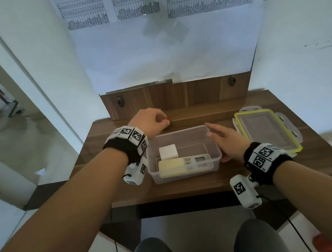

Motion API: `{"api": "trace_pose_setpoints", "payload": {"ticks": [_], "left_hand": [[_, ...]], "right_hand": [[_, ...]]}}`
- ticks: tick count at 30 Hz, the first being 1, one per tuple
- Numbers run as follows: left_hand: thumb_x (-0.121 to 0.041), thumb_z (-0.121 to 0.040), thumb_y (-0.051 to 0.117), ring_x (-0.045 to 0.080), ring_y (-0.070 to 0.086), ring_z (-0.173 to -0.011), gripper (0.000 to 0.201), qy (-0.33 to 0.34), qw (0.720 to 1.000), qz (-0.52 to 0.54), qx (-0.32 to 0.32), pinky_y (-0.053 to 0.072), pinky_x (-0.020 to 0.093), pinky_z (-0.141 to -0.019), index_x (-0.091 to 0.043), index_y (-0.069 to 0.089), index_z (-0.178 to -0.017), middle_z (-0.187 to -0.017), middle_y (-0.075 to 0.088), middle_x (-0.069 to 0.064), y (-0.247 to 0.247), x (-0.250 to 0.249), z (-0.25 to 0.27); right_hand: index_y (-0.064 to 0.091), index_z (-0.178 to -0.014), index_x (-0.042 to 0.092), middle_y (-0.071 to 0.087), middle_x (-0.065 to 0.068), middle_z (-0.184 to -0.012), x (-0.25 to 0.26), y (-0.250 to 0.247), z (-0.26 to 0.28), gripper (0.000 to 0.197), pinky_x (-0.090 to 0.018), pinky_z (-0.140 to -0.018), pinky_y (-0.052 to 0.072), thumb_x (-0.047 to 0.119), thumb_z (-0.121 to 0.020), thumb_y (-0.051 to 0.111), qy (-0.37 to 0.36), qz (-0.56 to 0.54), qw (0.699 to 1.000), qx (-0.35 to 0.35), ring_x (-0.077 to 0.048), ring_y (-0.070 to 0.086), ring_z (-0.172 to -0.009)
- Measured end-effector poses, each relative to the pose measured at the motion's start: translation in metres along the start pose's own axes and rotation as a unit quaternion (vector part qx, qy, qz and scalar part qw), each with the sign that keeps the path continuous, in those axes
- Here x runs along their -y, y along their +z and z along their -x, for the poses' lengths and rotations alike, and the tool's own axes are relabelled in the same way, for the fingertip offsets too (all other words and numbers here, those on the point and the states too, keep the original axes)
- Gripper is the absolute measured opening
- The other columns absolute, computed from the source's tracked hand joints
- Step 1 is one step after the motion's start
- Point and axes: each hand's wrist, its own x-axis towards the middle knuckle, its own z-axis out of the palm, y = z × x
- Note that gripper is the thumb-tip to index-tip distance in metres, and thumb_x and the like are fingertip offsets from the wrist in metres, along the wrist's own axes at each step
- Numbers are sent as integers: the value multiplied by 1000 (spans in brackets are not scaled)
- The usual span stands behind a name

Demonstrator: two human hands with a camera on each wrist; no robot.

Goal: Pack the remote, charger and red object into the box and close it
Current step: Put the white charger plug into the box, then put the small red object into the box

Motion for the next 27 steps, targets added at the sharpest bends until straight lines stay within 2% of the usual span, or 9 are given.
{"api": "trace_pose_setpoints", "payload": {"ticks": [4, 8, 12, 14, 16, 19, 21, 24, 27], "left_hand": [[-51, -89, 62, 17, 60, -110, 47, -40, 995, -47, 78, 45, 31, -89, -24, 61, -129, -125, 65, -2, -9, 4, -25], [-50, -89, 64, 24, 55, -123, 58, -64, 989, -80, 106, 44, 37, -101, -22, 52, -139, -138, 58, 3, -4, 9, -49], [-43, -92, 62, 26, 52, -128, 57, -56, 980, -157, 110, 43, 39, -103, -22, 48, -144, -146, 51, 5, 3, 9, -73], [-38, -93, 62, 27, 50, -130, 57, -43, 974, -172, 141, 40, 38, -104, -22, 45, -146, -148, 48, 6, 9, 8, -84], [-34, -92, 65, 28, 46, -134, 61, -36, 968, -167, 185, 35, 37, -107, -24, 42, -148, -152, 45, 5, 15, 10, -93], [-30, -92, 65, 28, 43, -135, 61, -25, 959, -170, 224, 33, 40, -111, -32, 40, -148, -153, 43, 5, 21, 12, -102], [-24, -94, 63, 28, 42, -136, 60, -20, 951, -180, 252, 32, 43, -112, -35, 40, -148, -154, 41, 4, 24, 13, -103], [-17, -95, 61, 27, 45, -133, 58, -17, 948, -188, 255, 36, 39, -109, -31, 41, -148, -152, 43, 4, 28, 14, -105], [-20, -90, 69, 24, 52, -127, 60, -17, 954, -168, 246, 43, 30, -96, -24, 47, -145, -146, 51, 3, 24, 15, -105]], "right_hand": [[33, -146, 38, 52, -2, -133, -3, 0, 0, 51, -26, -53, 56, 47, -97, 41, 22, -41, 999, -4, -15, 56, -97], [53, -128, 31, 62, 6, -105, -7, -1, -3, 41, -35, -69, 59, 52, -96, 38, 45, -102, 994, 7, -16, 63, -91], [63, -115, 27, 67, -3, -111, -16, -4, -5, 33, -35, -70, 60, 46, -96, 44, 36, -158, 987, -3, -21, 66, -93], [65, -110, 30, 68, -3, -109, -19, -5, -7, 27, -35, -71, 60, 44, -95, 48, 32, -166, 986, 5, -23, 67, -95], [64, -113, 31, 69, -1, -107, -23, -4, -10, 27, -35, -72, 61, 43, -93, 52, 17, -145, 989, 6, -21, 67, -95], [62, -118, 32, 68, 6, -104, -28, -2, -13, 31, -25, -62, 57, 44, -91, 54, -1, -120, 993, 4, -11, 66, -90], [61, -120, 31, 68, 7, -104, -28, -2, -14, 33, -23, -61, 56, 44, -91, 54, -7, -118, 993, 6, -11, 66, -89], [61, -122, 28, 68, 6, -105, -29, -1, -16, 35, -23, -62, 56, 43, -91, 55, -9, -124, 992, 6, -13, 67, -90], [62, -121, 28, 68, 3, -105, -30, -1, -17, 33, -27, -65, 59, 41, -91, 55, -9, -134, 991, 6, -16, 67, -92]]}}
